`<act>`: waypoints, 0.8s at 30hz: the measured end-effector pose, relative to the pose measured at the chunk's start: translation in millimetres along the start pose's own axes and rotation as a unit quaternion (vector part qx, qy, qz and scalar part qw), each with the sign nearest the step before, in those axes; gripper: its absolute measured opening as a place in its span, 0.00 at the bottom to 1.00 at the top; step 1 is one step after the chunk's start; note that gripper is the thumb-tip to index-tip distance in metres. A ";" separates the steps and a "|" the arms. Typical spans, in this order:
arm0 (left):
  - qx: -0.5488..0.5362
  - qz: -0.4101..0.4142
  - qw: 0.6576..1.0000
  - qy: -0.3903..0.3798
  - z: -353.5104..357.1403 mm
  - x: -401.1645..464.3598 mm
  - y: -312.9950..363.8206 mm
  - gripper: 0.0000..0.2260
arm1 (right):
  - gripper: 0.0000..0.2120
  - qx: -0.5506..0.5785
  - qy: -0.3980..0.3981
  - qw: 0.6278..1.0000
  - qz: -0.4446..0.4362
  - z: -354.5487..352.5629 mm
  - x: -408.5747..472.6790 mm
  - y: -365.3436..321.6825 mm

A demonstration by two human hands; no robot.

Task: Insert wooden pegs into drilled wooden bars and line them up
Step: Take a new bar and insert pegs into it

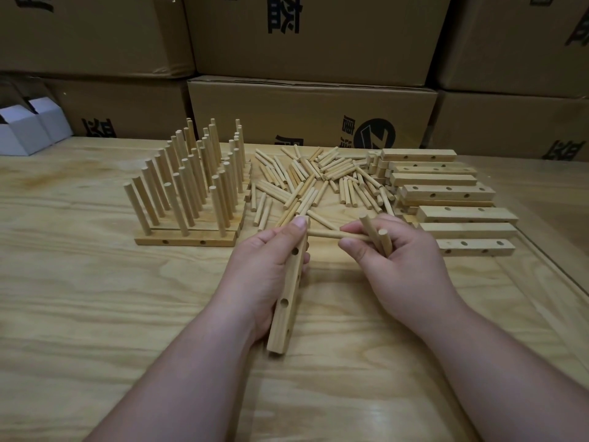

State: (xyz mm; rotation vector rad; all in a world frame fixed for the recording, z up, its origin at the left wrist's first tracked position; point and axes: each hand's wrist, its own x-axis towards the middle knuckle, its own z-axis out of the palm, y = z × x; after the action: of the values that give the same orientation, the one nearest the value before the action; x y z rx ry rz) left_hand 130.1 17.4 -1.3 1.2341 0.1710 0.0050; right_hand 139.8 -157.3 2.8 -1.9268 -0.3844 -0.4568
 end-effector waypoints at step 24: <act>-0.008 -0.009 0.999 -0.038 -1.6 -2.5 3.3 0.14 | 0.10 -0.001 -0.006 0.996 0.087 0.6 -4.2 -4.3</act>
State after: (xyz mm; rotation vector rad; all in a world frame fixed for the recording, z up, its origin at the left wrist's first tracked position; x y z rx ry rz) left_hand 127.8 19.8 1.6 1.2145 0.1154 -0.0563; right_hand 134.1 -155.4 4.0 -1.9468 -0.2211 -0.3326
